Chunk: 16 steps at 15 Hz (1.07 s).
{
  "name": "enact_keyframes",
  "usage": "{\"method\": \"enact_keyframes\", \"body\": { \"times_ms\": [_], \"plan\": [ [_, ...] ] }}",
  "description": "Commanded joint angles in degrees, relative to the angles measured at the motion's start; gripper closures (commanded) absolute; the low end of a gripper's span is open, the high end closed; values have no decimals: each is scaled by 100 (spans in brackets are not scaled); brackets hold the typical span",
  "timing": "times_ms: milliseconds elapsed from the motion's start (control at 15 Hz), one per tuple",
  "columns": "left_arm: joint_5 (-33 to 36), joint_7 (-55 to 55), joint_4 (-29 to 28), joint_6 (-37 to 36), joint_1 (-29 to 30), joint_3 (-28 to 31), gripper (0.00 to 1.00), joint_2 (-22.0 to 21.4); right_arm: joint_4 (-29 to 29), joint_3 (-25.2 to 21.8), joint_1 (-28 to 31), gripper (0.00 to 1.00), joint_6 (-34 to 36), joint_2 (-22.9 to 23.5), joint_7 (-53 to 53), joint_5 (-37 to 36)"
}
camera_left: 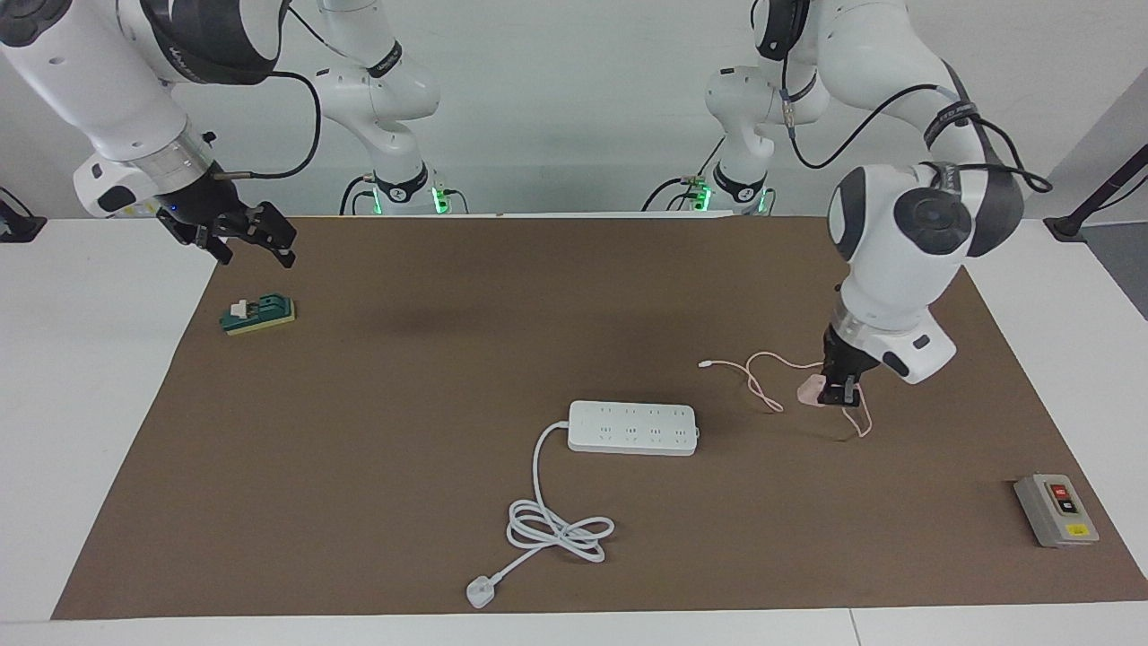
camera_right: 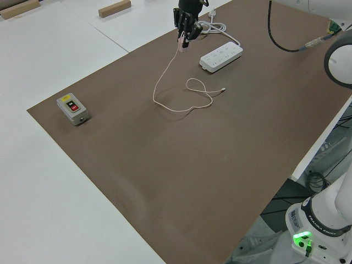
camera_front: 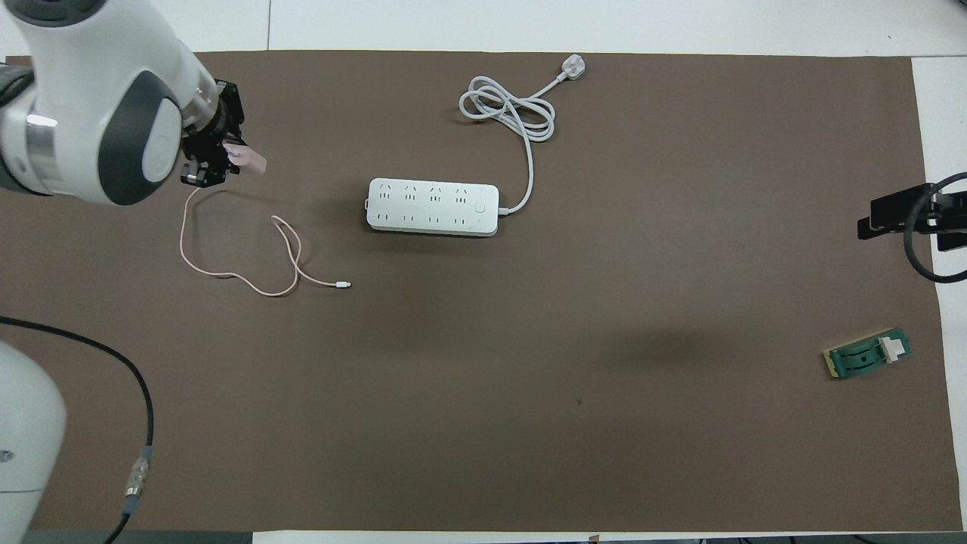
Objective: Plug charger into power strip
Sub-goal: 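Move the charger with the left gripper to the white power strip socket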
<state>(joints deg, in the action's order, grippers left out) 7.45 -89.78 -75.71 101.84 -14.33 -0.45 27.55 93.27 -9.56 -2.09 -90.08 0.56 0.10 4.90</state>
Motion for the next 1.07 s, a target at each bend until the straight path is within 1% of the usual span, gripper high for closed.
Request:
{"method": "enact_keyframes", "body": {
  "times_ms": [0,200,333,467,667,1000],
  "plan": [
    [151,-688,469,-138,-341,98,100,382,-63,-2,51,0,-44,23,-334,-94],
    [107,-979,881,-409,-641,54,100,654,34,15,42,0,-36,-38,-291,-85],
    [107,-1146,1197,-595,-921,97,100,936,25,33,33,0,17,-65,-317,-85],
    [55,-1287,1418,-656,-984,63,100,1094,34,33,33,0,34,-65,-309,-85],
    [28,-1454,1436,-648,-1177,89,100,1182,34,33,24,0,26,-74,-309,-85],
    [63,-1708,1278,-657,-1265,80,100,1200,34,33,24,0,26,-74,-309,-85]
  ]
}}
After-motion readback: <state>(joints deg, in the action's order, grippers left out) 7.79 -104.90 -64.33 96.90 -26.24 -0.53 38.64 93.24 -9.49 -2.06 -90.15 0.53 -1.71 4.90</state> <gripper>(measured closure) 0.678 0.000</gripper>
